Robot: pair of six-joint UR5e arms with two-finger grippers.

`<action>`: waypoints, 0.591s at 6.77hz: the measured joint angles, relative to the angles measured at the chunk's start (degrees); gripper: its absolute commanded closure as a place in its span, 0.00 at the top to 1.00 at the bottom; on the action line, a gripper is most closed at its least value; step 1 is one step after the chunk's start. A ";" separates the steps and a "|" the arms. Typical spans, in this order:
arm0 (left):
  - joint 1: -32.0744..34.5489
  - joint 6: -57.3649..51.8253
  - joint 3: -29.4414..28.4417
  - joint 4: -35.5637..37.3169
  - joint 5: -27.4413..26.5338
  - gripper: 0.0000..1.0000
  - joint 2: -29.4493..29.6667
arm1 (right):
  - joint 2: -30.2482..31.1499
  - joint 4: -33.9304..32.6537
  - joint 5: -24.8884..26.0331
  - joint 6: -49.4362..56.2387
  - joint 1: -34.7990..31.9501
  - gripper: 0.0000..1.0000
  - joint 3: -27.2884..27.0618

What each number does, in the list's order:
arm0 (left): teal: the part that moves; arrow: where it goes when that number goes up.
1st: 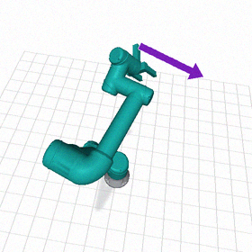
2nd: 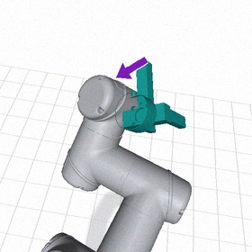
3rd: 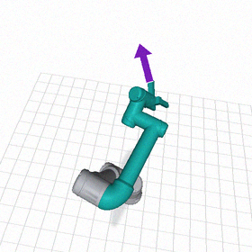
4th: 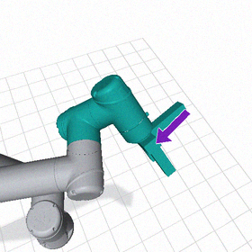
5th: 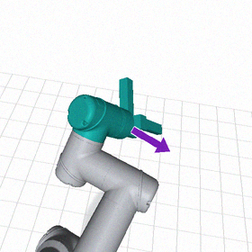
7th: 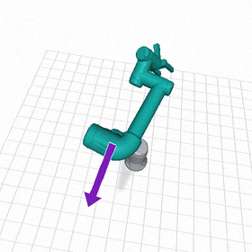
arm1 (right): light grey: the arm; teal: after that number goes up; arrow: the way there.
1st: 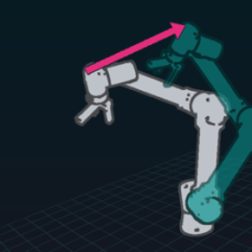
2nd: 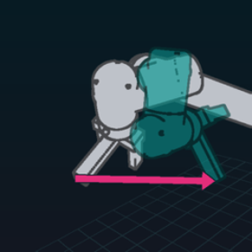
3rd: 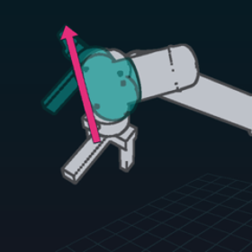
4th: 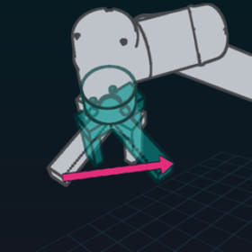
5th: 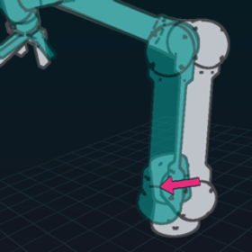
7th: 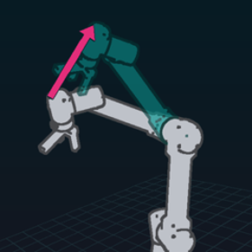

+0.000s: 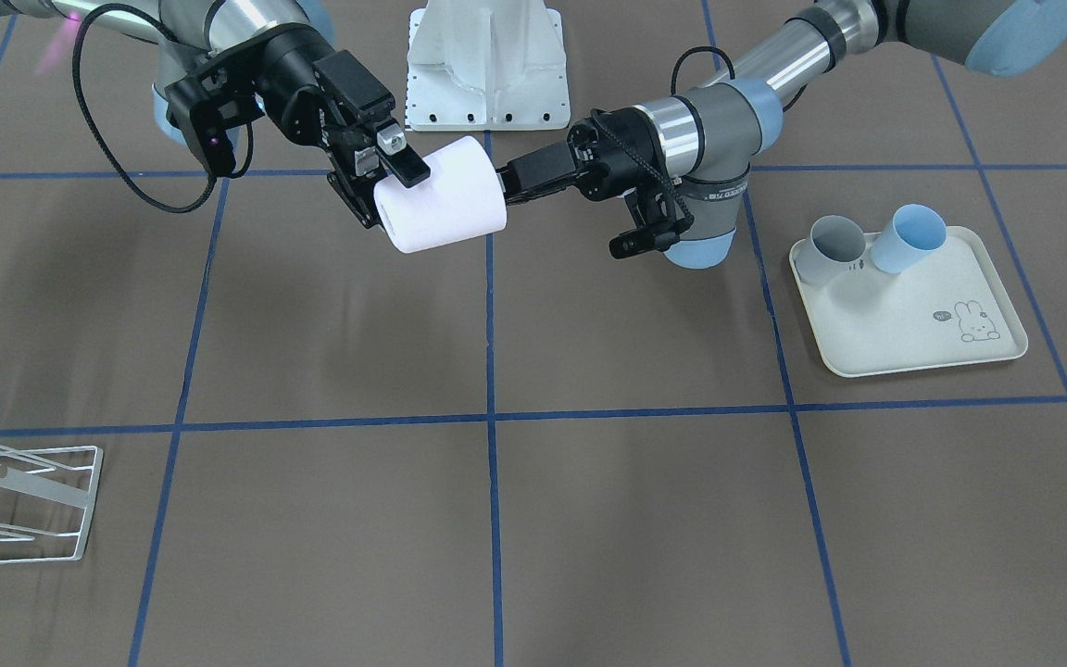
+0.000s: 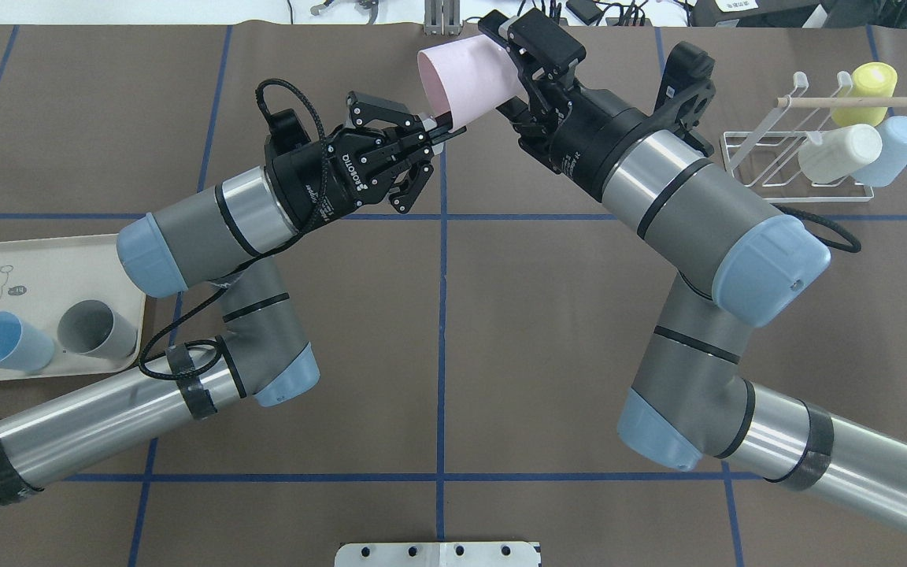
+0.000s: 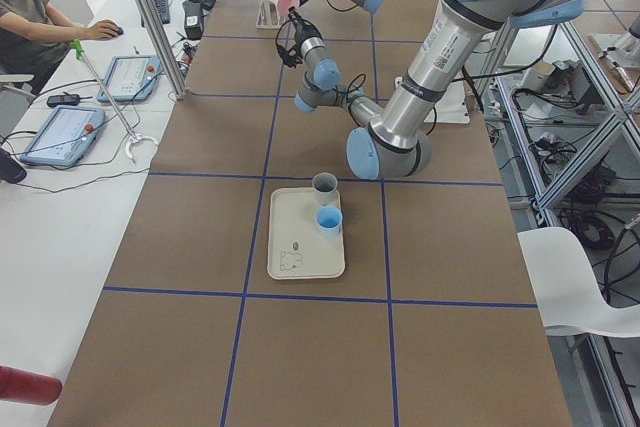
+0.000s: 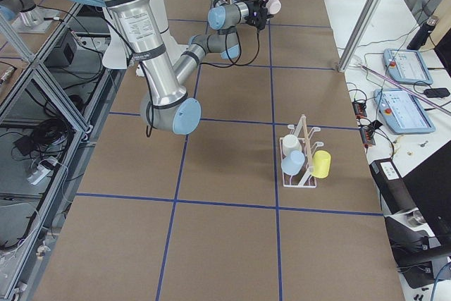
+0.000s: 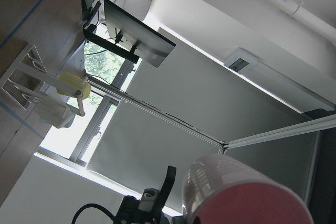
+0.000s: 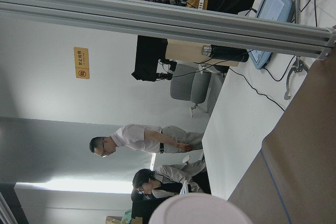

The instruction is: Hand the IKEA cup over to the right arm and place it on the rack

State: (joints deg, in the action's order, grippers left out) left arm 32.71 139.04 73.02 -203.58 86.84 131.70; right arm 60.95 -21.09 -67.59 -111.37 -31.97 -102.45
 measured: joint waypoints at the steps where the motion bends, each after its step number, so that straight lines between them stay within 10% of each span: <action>1: -0.18 0.00 0.01 0.01 -0.03 0.00 0.06 | -0.10 0.00 0.00 -0.07 -0.01 0.98 0.27; 4: -1.02 0.07 0.12 0.02 -0.36 0.00 0.20 | -0.29 0.00 0.00 -0.16 -0.03 0.96 0.53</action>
State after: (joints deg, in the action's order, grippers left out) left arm 31.70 139.10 73.14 -203.55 86.48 131.91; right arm 60.66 -21.09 -67.59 -111.53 -31.99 -101.92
